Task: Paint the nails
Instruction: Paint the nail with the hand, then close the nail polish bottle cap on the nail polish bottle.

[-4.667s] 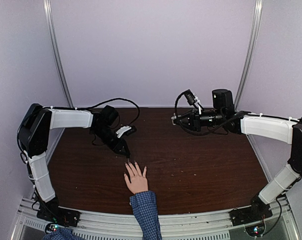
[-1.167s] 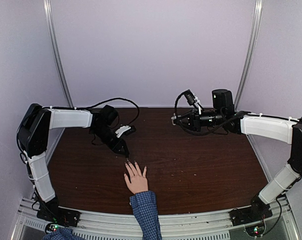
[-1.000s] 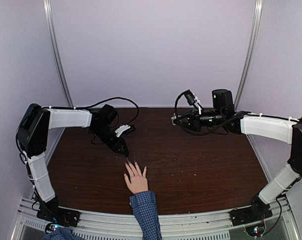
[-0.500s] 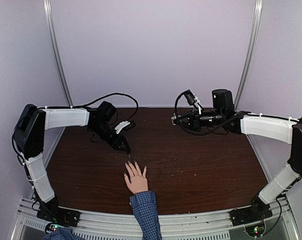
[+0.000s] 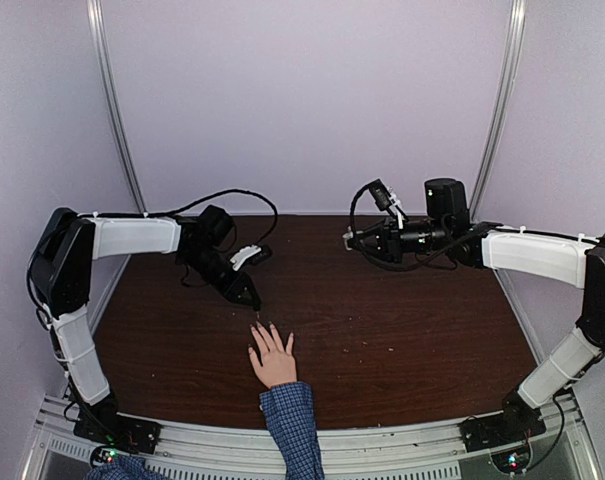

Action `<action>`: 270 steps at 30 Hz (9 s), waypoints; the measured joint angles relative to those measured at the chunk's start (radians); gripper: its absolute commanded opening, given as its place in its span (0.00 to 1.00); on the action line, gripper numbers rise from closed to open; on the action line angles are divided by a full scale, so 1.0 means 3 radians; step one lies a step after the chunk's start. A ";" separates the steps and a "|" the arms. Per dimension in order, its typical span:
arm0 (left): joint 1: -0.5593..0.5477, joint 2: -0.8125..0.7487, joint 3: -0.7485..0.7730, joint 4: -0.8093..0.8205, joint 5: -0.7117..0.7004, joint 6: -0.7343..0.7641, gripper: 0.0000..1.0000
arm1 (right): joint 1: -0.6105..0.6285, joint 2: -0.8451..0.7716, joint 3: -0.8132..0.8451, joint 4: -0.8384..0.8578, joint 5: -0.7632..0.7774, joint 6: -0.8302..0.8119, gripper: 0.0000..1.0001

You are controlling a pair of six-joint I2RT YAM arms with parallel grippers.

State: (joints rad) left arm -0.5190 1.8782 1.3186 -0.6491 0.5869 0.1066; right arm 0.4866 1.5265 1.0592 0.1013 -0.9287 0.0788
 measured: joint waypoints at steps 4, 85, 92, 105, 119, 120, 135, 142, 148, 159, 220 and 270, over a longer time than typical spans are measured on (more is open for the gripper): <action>0.0000 0.0020 0.0000 -0.0023 -0.0010 0.0000 0.00 | 0.0000 0.0001 0.0000 0.0000 0.0000 0.0000 0.00; -0.1484 -0.2045 0.0214 0.0516 -0.0179 0.0092 0.00 | 0.1415 -0.0914 -0.0069 -0.0930 0.0624 -0.0800 0.00; -0.1616 -0.1934 0.0216 0.0557 -0.0247 0.0117 0.00 | 0.1453 -0.0860 -0.0041 -0.0964 0.0680 -0.0855 0.00; -0.1640 -0.1752 0.0280 0.0590 -0.0256 0.0148 0.00 | 0.1507 -0.0837 0.0003 -0.1025 0.0692 -0.0891 0.00; -0.1643 -0.1695 0.0323 0.0561 -0.0259 0.0164 0.00 | 0.1523 -0.0796 0.0008 -0.1058 0.0712 -0.0923 0.00; -0.1643 -0.1690 0.0323 0.0553 -0.0263 0.0165 0.00 | 0.1525 -0.0796 0.0008 -0.1058 0.0713 -0.0927 0.00; -0.1643 -0.1678 0.0323 0.0467 -0.0285 0.0177 0.00 | 0.1528 -0.0792 0.0009 -0.1067 0.0718 -0.0941 0.00; -0.1643 -0.1673 0.0323 0.0415 -0.0262 0.0177 0.00 | 0.1528 -0.0785 0.0050 -0.1111 0.0718 -0.0941 0.00; -0.1643 -0.1671 0.0323 0.0415 -0.0242 0.0177 0.00 | 0.1528 -0.0767 0.0058 -0.1118 0.0717 -0.0941 0.00; -0.1643 -0.1653 0.0324 0.0408 -0.0238 0.0178 0.00 | 0.1536 -0.0736 0.0058 -0.1137 0.0717 -0.0944 0.00; -0.1656 -0.1504 0.0392 0.0324 -0.0160 0.0301 0.00 | 0.1578 -0.0736 0.0098 -0.1302 0.0765 -0.0977 0.00; -0.1656 -0.1684 0.0465 0.0134 -0.0490 0.0450 0.00 | 0.1588 -0.0739 0.0098 -0.1090 0.0855 -0.0952 0.00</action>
State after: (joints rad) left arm -1.0157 1.3731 1.4582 -0.6090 0.4400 0.2417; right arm 0.9630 1.3048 1.0885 -0.2256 -0.6724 -0.2070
